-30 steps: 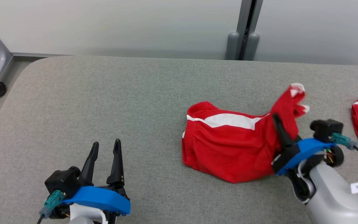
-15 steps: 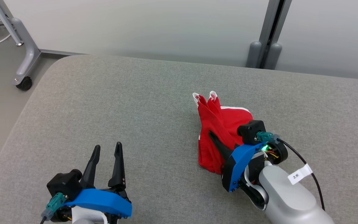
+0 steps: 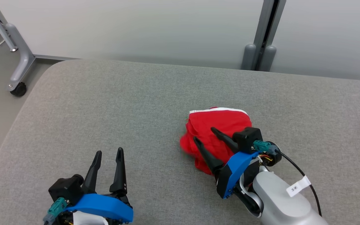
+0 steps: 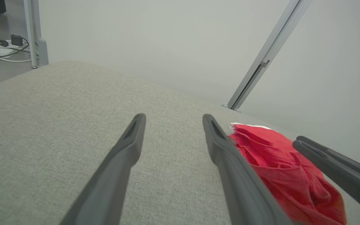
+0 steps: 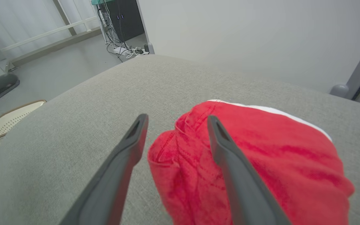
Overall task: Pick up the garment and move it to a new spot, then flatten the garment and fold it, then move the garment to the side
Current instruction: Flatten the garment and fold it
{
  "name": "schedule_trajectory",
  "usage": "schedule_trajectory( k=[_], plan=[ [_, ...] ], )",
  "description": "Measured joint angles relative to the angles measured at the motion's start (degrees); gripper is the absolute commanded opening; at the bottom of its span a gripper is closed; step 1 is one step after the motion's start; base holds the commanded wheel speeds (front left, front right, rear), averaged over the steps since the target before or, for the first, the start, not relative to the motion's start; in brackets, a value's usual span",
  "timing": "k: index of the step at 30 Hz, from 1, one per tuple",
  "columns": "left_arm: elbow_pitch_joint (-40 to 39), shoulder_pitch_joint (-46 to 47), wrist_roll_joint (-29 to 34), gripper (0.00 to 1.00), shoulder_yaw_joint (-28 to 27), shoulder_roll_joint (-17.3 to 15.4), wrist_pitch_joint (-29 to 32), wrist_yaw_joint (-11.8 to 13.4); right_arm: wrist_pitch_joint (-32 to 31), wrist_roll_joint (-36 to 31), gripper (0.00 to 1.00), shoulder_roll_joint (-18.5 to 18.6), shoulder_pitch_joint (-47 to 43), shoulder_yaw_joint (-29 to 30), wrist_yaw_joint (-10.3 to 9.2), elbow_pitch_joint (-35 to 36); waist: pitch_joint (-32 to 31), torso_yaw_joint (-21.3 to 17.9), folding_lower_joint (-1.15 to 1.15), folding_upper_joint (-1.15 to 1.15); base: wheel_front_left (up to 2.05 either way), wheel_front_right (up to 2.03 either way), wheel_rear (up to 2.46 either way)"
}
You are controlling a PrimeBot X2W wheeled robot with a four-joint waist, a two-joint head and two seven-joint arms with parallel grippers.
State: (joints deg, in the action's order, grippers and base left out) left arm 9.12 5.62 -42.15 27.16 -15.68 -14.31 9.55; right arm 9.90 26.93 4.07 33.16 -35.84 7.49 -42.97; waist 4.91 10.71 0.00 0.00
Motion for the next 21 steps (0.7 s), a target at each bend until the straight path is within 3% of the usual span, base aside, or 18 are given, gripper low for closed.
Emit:
schedule_trajectory(
  k=[4,9,16,17,18,21],
  plan=[
    [-0.07,0.00,0.04,1.00,0.18,0.03,0.00,0.05,1.56,0.46,1.00,1.52,-0.54,0.40,0.00,2.31,-0.01,-0.66,0.00,0.00,0.00,0.00,0.00],
    [-0.22,0.00,0.04,1.00,0.18,-0.04,0.00,0.19,2.99,-0.89,1.00,4.04,-0.60,4.90,0.00,3.64,0.15,-1.02,0.00,0.00,0.00,0.00,0.00],
    [-0.24,0.09,0.04,1.00,0.36,-0.01,-0.02,0.32,3.79,-8.81,1.00,5.56,-0.72,10.22,0.00,2.74,0.71,-0.75,0.00,0.00,0.00,0.00,0.00],
    [-0.21,0.13,0.04,1.00,0.45,0.04,-0.16,0.32,3.79,-10.51,0.61,5.70,-0.73,10.70,0.00,2.10,0.78,-0.63,0.00,0.00,0.00,0.00,0.00],
    [-0.16,0.18,0.04,1.00,0.54,0.10,-0.18,0.32,3.77,-11.95,0.43,5.79,-0.76,11.13,0.00,1.41,0.87,-0.49,0.00,0.00,0.00,0.00,0.00],
    [0.03,0.37,0.04,1.00,0.55,0.23,-0.19,0.24,3.46,-15.10,0.12,5.57,-1.31,11.61,0.00,-0.80,1.09,0.01,0.00,0.00,0.00,0.00,0.00]
  ],
)
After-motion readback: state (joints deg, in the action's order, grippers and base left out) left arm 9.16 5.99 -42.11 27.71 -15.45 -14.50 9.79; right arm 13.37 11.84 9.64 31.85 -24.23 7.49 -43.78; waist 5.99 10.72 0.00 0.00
